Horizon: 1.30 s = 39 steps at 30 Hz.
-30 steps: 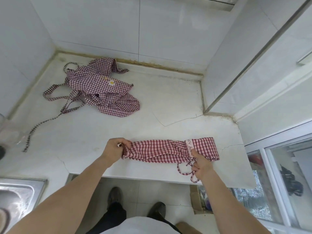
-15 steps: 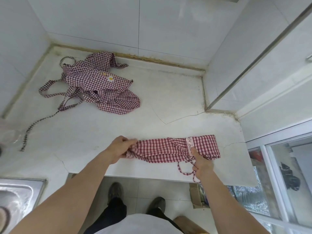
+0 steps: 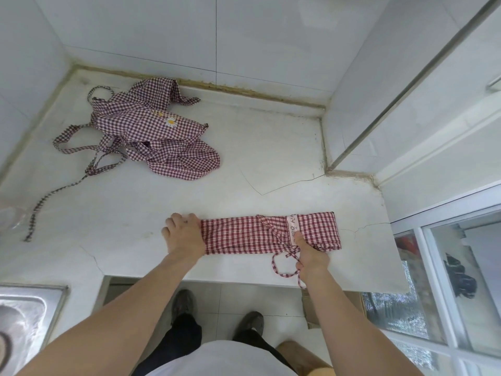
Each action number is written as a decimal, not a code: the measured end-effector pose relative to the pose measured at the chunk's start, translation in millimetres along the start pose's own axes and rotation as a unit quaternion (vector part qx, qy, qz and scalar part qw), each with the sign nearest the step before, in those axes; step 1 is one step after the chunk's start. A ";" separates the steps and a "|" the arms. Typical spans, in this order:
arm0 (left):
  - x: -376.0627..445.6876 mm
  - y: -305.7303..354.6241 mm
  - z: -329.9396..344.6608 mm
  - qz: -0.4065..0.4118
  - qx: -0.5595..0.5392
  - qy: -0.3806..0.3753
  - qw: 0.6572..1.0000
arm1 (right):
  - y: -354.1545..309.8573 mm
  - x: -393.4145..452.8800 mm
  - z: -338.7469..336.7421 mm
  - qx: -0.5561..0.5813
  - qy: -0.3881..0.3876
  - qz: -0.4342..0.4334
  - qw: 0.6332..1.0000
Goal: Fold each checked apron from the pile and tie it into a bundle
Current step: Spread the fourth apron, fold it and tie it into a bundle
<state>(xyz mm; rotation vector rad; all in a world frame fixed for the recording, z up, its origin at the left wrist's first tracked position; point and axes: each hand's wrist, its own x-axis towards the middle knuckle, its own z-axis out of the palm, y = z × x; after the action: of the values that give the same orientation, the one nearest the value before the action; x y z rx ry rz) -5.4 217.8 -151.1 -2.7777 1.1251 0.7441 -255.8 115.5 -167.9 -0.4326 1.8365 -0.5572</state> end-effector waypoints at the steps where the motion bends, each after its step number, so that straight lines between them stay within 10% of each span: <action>1: -3.8 6.9 3.7 0.027 0.029 0.029 0.999 | -0.3 -0.5 0.1 0.003 0.001 0.002 1.000; 8: -24.8 76.1 42.8 0.349 -0.137 0.030 0.927 | 0.6 2.2 -0.6 0.012 -0.002 0.010 1.000; 12: -28.5 81.8 80.4 0.377 -0.002 -0.060 0.924 | 0.6 5.1 0.4 0.008 0.011 -0.008 1.000; 19: -24.0 86.0 82.2 0.384 0.011 -0.104 0.917 | 24.4 -9.5 7.5 -0.164 0.097 -0.332 0.924; 22: -18.2 84.9 61.8 0.320 -0.271 -0.200 0.886 | 28.8 -14.5 11.4 -0.245 0.094 -0.422 0.868; 25: -18.3 84.9 28.6 0.062 -0.607 -0.250 0.752 | 34.1 -14.7 14.0 -0.342 0.061 -0.529 0.774; 28: -11.7 71.0 10.3 -0.109 -0.696 -0.208 0.679 | 41.7 -14.2 17.1 -0.361 0.060 -0.568 0.737; 39: -8.7 52.0 24.8 0.019 -0.424 -0.182 0.887 | 22.5 -24.0 8.5 -0.390 -0.098 -0.455 0.795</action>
<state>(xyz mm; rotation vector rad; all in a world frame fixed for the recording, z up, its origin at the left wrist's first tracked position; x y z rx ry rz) -55.7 190.9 -162.5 -2.9714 0.9125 2.0843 -240.5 145.7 -164.4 -1.9232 1.4904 -0.3081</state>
